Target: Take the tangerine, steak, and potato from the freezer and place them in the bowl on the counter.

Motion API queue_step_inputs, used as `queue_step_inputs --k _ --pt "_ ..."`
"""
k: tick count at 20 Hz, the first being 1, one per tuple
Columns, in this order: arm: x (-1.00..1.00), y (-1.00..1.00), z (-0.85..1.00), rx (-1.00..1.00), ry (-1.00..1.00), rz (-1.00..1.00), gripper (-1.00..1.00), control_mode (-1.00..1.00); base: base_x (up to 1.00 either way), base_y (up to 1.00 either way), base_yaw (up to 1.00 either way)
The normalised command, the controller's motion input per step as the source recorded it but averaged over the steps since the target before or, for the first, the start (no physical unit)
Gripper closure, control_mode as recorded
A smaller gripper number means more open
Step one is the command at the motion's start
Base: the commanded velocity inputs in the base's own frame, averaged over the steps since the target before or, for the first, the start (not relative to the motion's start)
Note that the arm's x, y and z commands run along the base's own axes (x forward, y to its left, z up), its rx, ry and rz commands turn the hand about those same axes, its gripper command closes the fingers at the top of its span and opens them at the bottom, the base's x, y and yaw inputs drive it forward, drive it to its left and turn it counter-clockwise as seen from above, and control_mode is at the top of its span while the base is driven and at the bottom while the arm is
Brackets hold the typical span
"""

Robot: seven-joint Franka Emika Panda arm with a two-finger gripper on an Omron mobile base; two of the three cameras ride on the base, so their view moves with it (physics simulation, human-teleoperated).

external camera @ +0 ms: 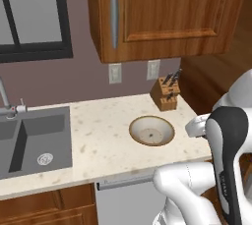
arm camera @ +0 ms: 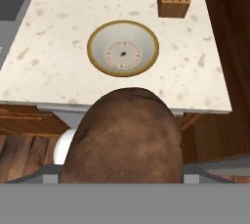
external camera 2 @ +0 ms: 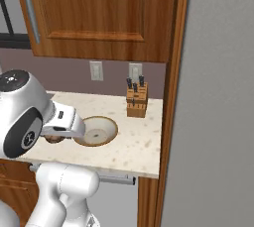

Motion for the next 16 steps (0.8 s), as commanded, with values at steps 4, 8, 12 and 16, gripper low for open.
queue_step_inputs --k 4,8,12,16 --pt "0.0 0.0 0.0 0.0 0.0 0.0 1.0 1.0 0.62 0.08 0.05" --pt "1.0 0.27 -0.24 0.0 0.08 0.06 1.0 -1.0 0.0 0.0 0.0" --pt "1.0 0.4 -0.64 -0.01 0.13 0.04 1.0 -1.0 0.0 0.0 0.0" --pt "0.89 0.4 -0.87 -0.03 0.12 0.01 1.0 -1.0 0.0 0.0 0.0"
